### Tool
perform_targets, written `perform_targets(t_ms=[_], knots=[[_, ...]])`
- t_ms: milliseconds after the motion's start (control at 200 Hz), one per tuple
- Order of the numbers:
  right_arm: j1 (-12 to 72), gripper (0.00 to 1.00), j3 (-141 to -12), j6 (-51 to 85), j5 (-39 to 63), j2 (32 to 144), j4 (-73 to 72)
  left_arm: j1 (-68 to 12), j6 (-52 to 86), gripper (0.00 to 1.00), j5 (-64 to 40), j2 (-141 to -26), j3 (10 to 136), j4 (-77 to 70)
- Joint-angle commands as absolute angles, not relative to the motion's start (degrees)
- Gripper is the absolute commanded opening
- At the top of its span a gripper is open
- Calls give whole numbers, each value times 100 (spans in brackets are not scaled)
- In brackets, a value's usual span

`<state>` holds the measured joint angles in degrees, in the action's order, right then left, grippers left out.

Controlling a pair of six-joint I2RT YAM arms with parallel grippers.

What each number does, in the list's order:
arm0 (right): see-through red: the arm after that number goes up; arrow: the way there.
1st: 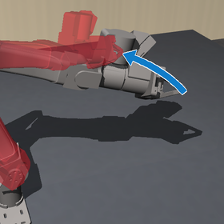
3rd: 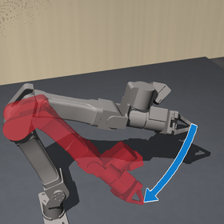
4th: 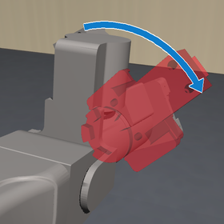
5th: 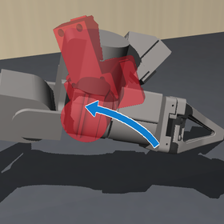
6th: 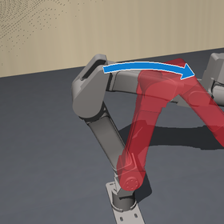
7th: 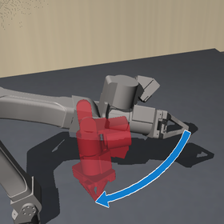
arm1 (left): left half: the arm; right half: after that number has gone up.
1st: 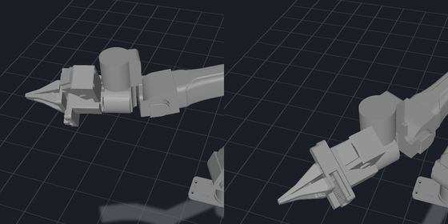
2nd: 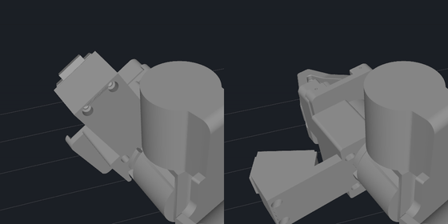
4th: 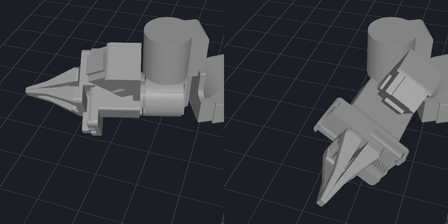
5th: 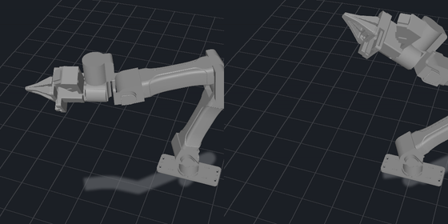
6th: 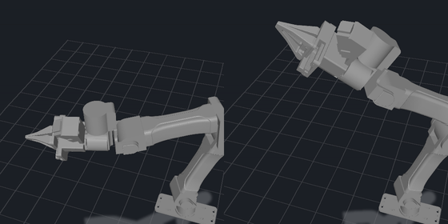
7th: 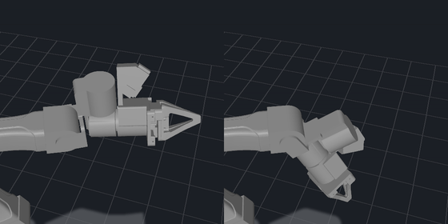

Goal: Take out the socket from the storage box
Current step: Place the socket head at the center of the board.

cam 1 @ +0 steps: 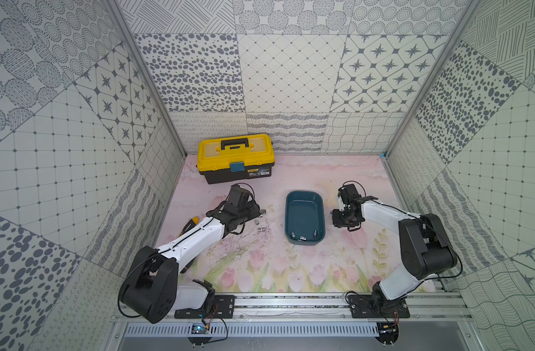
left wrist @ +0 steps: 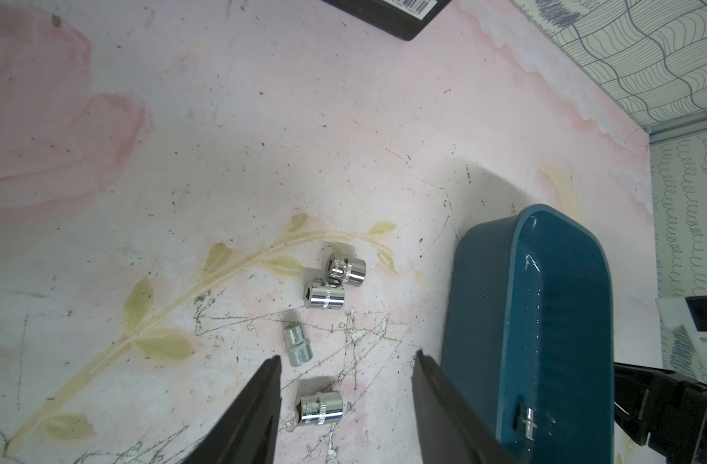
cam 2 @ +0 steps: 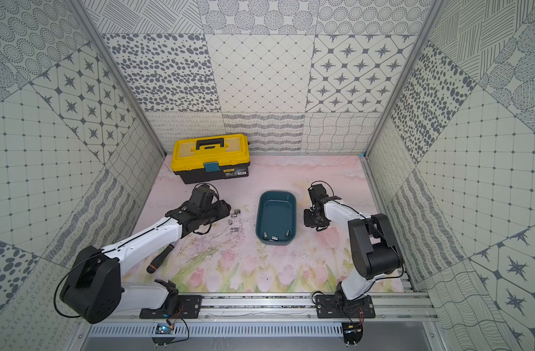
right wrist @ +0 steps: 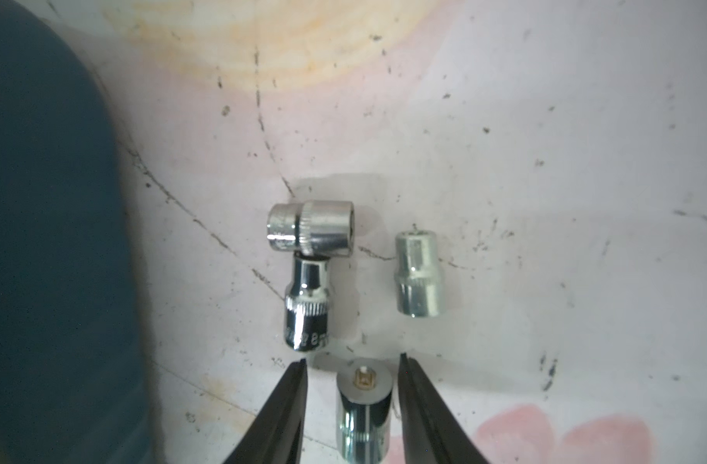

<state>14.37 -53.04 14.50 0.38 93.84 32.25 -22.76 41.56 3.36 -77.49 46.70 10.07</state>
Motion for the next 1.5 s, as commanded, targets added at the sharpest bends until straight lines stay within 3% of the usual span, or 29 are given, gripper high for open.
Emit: perform_targets(t_ms=[0,695,1146,1496], knots=[[1390,43,-5329,1430,59,9185,3162,-2250,4083,57,257,-7700,4725,1002],[1292,48,-5426,1361,193,8626,3657,-2449,3834,59,-184,-7868,5235,1340],[1310,48,-5563,1729,1968,7739,3832,-3707,3688,58,-809,-9464,6971,2531],[1327,48,-5508,1825,2170,7600,3849,-4085,3838,52,-705,-10431,7415,2935]])
